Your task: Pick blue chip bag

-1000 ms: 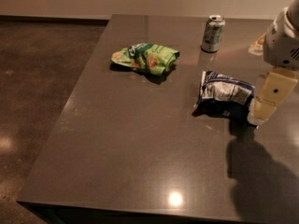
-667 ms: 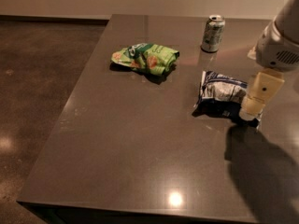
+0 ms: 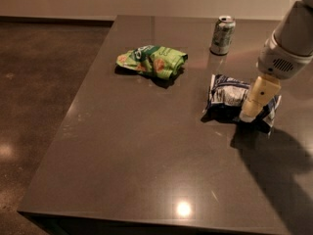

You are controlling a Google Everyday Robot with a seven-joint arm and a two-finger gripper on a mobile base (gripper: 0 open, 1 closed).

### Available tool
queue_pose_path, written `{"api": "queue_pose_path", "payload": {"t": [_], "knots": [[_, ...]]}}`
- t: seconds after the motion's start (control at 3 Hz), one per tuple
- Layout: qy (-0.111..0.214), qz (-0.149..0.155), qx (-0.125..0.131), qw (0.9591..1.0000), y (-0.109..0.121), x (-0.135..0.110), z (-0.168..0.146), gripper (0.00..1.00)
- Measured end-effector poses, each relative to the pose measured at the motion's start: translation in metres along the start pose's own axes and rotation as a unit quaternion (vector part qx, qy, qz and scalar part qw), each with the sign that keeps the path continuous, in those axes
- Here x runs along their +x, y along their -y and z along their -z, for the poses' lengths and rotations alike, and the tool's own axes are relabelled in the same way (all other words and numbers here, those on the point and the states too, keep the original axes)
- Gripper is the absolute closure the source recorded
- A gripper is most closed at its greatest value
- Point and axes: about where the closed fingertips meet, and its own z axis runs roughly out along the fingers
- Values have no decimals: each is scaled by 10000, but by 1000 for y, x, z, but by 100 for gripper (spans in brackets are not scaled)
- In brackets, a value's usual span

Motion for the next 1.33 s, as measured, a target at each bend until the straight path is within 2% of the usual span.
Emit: {"api": "queue_pose_path", "payload": {"t": [0.33,0.67,1.33], "knots": [[26,-93,-139,9999,2,-3,-17,0],[84,-51,-221,9997,-2,-7,-24,13],[209,197,-230,9993,-6,-17,-15,61]]}}
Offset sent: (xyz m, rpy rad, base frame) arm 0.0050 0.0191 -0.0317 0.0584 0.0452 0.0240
